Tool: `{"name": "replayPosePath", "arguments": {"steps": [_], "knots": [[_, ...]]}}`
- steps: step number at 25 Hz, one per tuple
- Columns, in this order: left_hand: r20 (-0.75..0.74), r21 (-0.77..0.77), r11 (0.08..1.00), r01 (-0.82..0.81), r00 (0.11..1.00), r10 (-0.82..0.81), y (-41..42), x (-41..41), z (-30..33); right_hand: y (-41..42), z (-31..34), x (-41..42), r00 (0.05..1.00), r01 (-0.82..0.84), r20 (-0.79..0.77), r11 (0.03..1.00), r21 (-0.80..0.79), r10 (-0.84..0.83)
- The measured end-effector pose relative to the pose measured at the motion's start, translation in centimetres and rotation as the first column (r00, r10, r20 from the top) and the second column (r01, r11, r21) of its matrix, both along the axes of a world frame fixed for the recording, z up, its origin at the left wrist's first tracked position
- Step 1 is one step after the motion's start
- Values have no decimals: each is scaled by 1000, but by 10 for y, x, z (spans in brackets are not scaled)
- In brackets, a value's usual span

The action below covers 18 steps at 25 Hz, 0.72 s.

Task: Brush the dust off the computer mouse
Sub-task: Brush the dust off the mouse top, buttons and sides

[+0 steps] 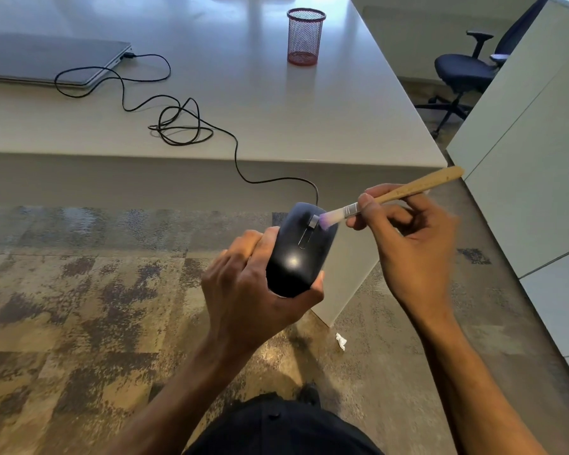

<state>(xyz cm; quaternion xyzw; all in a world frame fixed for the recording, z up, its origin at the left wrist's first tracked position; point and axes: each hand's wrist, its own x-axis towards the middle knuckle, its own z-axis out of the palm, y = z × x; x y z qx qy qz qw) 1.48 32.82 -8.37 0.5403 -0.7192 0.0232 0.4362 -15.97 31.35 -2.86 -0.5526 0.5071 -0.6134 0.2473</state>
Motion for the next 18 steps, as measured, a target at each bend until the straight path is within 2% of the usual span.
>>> {"name": "replayPosePath", "arguments": {"steps": [9,18], "knots": [[21,-7,1000,-10,1000,10,-3,-1,-2,-2,-2,9,987,163,-5,987,6,-163],[31,0,1000,-22,999,22,-8,1,-2,8,-2,15,997,66,-51,998,-5,-66]]}}
